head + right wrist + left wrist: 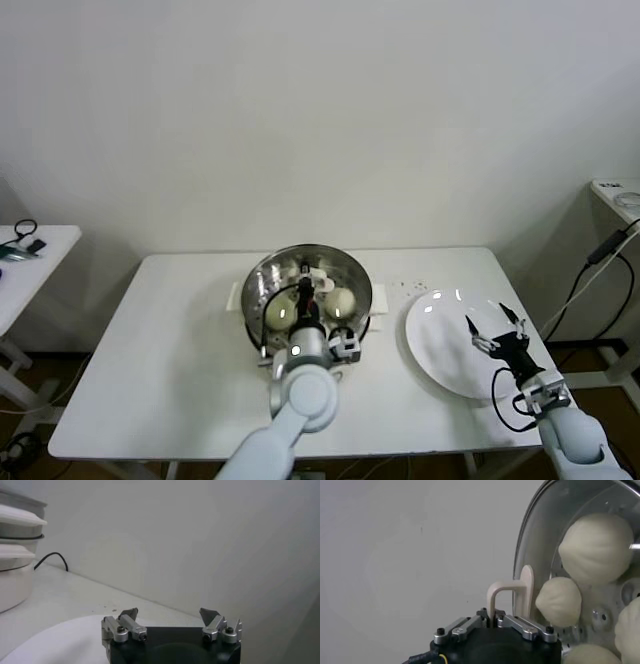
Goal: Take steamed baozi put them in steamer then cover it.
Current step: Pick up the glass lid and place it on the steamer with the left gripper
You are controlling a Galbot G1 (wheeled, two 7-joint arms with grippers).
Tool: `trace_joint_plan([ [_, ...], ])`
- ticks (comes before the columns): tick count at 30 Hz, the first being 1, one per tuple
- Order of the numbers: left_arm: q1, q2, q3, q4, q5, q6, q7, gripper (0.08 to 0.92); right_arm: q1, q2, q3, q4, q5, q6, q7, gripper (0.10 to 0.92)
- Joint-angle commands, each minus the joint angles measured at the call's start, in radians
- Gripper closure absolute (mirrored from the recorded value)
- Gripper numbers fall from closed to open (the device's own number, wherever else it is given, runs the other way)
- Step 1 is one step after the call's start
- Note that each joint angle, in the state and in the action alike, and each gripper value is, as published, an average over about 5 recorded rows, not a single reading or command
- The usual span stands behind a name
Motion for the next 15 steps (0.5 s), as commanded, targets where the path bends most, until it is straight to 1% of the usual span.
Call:
trace_joint_plan([
  [1,0.003,0.000,0.004,0.003,-0.013,0.048,0.000,0.850,0.000,0.002,0.001,0.001,-0.002,0.001,-0.001,0.203],
  [10,-0.003,0.027,0.006,-0.018,-0.039,0.048,0.031,0.841,-0.009,0.002,0.004,0.003,-0.004,0.002,-0.006,0.203],
  [12,-0.006,0.038,0.007,-0.027,-0.046,0.048,0.037,0.808,-0.010,0.002,0.006,0.004,-0.004,0.002,-0.007,0.203],
  [15,-0.008,0.061,0.009,-0.048,-0.065,0.048,0.042,0.723,-0.011,0.002,0.008,0.004,-0.004,0.001,-0.009,0.203],
])
